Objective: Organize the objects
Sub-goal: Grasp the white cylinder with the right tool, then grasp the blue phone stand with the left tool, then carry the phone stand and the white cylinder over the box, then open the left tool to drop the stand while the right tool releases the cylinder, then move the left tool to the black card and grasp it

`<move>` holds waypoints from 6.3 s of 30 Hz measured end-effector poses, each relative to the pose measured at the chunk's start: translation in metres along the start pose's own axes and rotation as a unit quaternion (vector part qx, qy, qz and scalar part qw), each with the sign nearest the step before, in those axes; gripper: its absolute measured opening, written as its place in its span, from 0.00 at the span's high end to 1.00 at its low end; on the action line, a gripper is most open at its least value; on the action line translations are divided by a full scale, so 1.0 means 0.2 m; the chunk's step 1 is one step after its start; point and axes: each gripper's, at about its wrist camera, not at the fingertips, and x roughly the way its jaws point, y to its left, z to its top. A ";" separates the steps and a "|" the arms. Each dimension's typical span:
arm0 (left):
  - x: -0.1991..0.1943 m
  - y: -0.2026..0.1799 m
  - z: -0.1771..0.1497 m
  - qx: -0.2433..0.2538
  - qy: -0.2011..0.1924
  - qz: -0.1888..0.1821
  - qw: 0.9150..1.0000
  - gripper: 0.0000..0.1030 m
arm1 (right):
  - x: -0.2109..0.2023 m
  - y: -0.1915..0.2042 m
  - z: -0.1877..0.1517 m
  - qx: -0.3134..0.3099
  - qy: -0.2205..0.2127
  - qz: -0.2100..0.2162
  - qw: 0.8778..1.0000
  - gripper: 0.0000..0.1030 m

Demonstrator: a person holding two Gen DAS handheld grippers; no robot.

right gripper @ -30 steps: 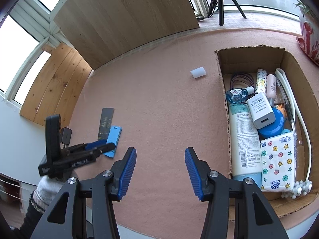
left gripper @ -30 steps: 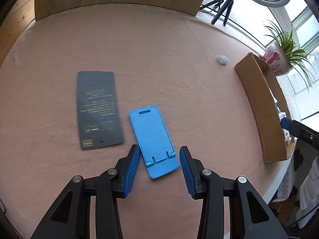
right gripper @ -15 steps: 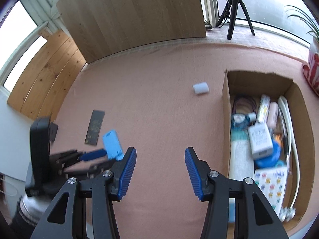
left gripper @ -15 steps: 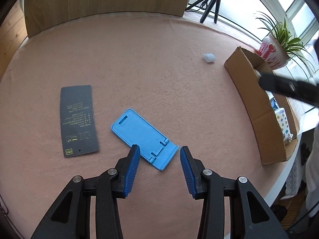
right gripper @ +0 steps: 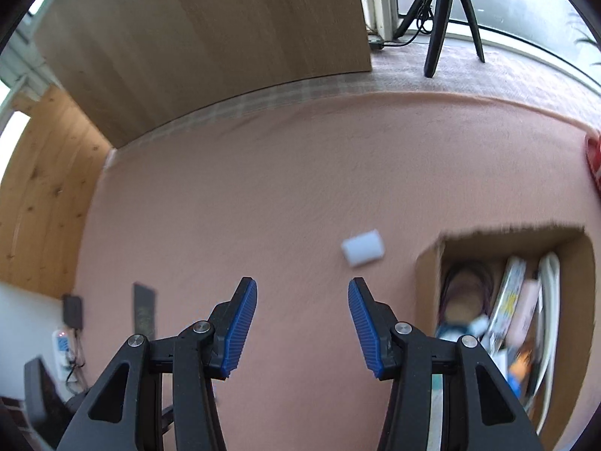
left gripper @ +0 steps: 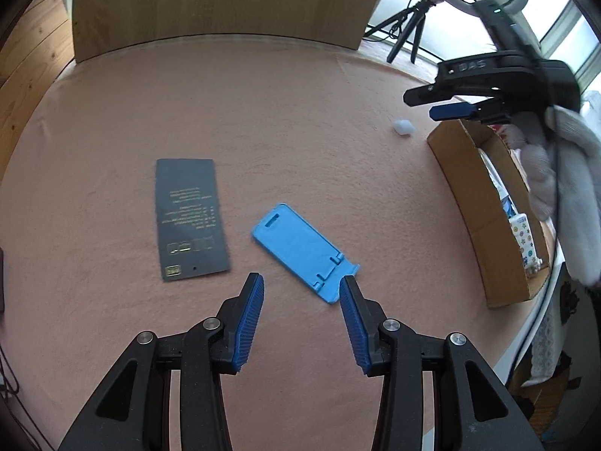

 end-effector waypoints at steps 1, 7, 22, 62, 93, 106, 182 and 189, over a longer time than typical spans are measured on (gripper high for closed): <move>-0.01 0.01 0.00 -0.001 -0.002 0.001 1.000 0.56 | 0.04 -0.01 0.04 -0.006 0.012 -0.011 1.000 0.54; -0.05 0.06 -0.02 -0.014 -0.006 -0.002 1.000 0.56 | 0.19 -0.07 0.19 -0.005 0.053 -0.061 0.997 0.54; -0.05 0.11 -0.04 -0.032 -0.007 -0.009 0.999 0.56 | 0.42 0.09 0.20 -0.102 0.131 -0.147 0.975 0.55; 0.30 -0.12 0.20 -0.037 0.044 -0.012 0.998 0.42 | -0.04 0.09 -0.39 -0.109 0.069 -0.004 0.992 0.90; 0.28 -0.19 0.11 -0.003 0.035 0.022 0.999 0.61 | 0.19 0.14 -0.44 -0.065 0.077 0.003 0.995 0.62; 0.21 -0.26 0.17 0.002 0.019 0.004 1.000 0.61 | -0.01 0.02 -0.53 -0.029 0.042 0.061 0.997 0.87; 0.15 -0.36 0.45 -0.005 -0.010 0.064 0.998 0.40 | -0.63 -0.47 -0.61 0.030 -0.120 0.016 0.992 0.55; 0.17 -0.03 0.36 -0.056 0.011 0.101 0.993 0.23 | -0.60 -0.26 -0.67 -0.012 -0.125 -0.018 0.992 0.43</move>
